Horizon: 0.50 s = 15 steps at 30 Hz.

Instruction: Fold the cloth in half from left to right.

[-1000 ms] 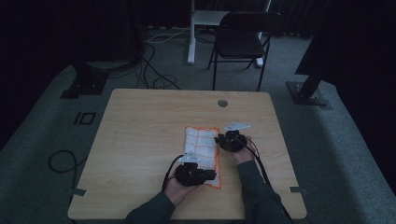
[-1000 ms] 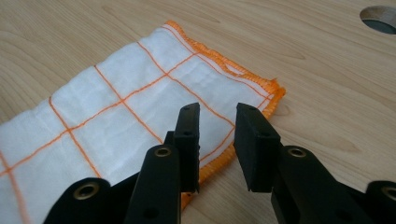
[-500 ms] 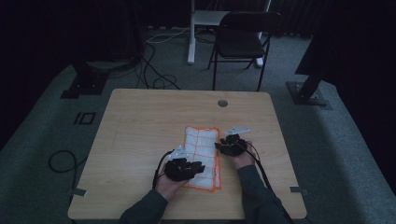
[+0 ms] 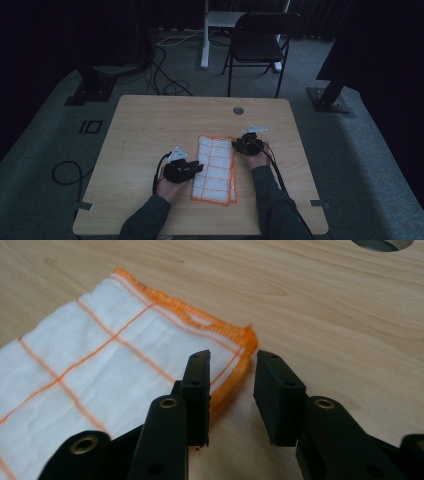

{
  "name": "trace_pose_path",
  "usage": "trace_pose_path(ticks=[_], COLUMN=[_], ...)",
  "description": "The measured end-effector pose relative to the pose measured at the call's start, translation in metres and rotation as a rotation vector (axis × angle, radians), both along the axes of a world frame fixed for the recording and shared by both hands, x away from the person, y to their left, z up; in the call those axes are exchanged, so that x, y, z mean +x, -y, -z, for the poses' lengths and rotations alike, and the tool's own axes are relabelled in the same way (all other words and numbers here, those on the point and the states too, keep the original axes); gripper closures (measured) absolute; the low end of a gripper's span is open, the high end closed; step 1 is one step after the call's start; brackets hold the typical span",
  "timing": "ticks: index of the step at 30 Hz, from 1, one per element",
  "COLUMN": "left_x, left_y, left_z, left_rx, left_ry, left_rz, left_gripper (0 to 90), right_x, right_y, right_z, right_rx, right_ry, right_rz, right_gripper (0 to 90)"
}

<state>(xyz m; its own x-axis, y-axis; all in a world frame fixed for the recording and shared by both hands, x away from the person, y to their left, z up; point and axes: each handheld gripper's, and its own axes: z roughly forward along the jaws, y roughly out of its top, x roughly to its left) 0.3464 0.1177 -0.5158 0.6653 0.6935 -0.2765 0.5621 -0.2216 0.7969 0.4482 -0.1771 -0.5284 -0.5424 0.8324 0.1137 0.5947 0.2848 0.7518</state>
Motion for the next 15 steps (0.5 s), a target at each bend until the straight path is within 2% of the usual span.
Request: trace_pose_path(ticks=[5, 8, 10, 15], left_x=[0.015, 0.02, 0.024, 0.033], left_y=[-0.005, -0.002, 0.0, 0.006], left_z=[0.002, 0.003, 0.006, 0.011], left_rx=[0.009, 0.023, 0.026, 0.053], left_ry=[-0.017, -0.015, -0.02, -0.02], left_rz=[-0.034, -0.039, -0.047, -0.068], left_gripper=[67.7, 66.7, 66.4, 65.7], right_x=[0.014, 0.019, 0.021, 0.025], right_y=[0.0, -0.003, -0.004, -0.008], right_z=[0.004, 0.004, 0.002, -0.004], right_rx=[0.048, 0.056, 0.042, 0.022], right_ry=[-0.044, -0.057, -0.049, -0.013], right_rz=[0.007, -0.011, -0.018, -0.031], right_gripper=[70.6, 84.4, 89.3, 90.0])
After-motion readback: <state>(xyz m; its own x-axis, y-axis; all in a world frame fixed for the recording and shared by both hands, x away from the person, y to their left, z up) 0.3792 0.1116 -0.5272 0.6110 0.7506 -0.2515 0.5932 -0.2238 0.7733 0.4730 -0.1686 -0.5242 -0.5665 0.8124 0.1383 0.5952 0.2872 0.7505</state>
